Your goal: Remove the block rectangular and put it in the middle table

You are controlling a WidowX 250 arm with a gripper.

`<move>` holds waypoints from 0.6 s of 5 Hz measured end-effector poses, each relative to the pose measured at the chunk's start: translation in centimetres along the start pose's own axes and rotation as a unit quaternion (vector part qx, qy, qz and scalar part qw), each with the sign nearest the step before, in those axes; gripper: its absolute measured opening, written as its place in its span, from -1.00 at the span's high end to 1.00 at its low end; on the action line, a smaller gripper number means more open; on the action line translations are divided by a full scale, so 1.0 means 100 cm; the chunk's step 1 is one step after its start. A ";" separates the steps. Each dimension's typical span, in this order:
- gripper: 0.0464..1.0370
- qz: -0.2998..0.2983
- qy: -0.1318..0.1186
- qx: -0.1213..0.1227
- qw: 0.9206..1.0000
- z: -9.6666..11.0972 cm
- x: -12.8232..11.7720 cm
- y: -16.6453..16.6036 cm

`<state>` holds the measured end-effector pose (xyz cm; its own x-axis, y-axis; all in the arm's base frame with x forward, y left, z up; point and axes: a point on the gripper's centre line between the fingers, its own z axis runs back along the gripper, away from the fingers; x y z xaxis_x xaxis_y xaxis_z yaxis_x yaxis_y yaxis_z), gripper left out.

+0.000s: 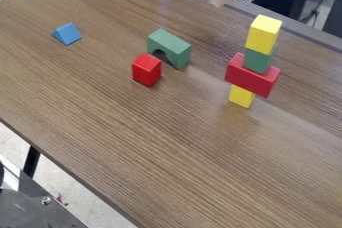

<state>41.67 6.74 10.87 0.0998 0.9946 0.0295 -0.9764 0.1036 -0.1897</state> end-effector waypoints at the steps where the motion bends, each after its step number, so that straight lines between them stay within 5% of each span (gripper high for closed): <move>1: -0.08 -0.010 0.007 -0.009 1.000 -0.007 -0.001 0.001; 3: -0.08 -0.017 -0.020 -0.009 1.000 -0.040 -0.001 0.011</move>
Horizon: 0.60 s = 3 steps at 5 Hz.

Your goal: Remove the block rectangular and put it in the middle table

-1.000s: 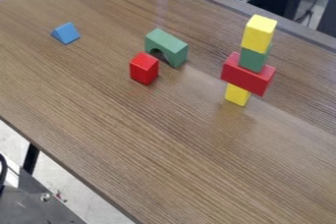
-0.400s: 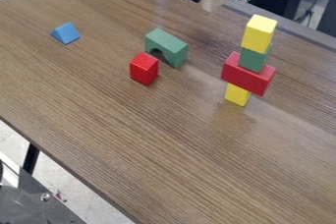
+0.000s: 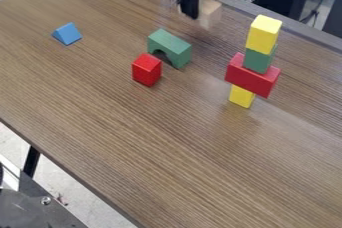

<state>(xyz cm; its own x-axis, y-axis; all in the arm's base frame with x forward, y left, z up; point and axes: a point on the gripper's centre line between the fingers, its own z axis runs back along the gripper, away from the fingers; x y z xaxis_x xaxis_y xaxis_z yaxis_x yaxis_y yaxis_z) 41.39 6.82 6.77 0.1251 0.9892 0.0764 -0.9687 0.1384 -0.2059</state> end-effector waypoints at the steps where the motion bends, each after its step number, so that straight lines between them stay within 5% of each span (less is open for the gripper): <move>1: -0.08 0.028 -0.038 -0.013 0.999 -0.012 0.002 0.003; 3: -0.20 0.041 -0.050 -0.032 0.997 -0.028 -0.006 0.000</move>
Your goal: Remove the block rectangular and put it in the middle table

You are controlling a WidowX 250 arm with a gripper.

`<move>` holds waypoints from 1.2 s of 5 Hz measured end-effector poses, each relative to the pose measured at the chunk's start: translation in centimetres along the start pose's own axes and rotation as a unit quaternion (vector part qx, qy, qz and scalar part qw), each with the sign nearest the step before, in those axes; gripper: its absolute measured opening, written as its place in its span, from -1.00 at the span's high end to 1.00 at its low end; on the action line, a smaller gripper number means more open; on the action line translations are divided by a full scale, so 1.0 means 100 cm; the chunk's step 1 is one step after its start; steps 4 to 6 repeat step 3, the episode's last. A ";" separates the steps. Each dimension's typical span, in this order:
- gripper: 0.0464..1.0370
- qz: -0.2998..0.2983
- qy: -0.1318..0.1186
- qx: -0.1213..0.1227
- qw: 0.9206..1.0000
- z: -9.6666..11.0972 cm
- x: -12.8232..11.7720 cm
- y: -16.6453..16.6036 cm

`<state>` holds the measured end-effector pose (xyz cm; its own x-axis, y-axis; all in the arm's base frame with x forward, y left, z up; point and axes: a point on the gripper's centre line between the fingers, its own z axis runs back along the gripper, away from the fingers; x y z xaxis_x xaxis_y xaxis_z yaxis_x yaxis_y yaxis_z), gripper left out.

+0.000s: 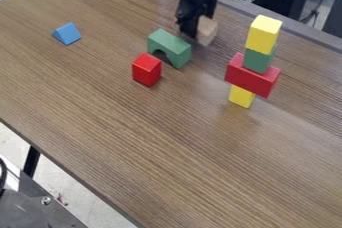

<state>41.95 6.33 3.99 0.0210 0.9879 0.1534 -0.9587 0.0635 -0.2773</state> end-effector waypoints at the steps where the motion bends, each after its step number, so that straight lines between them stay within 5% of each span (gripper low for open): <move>1: -0.75 -0.006 0.017 0.019 1.000 -0.007 -0.006 0.003; 2: -0.93 -0.044 0.024 0.027 0.998 -0.006 -0.004 0.005; 3: -0.92 -0.078 0.010 -0.001 0.997 0.029 0.004 0.009; 6: -0.92 -0.078 0.010 -0.001 0.997 0.029 0.004 0.009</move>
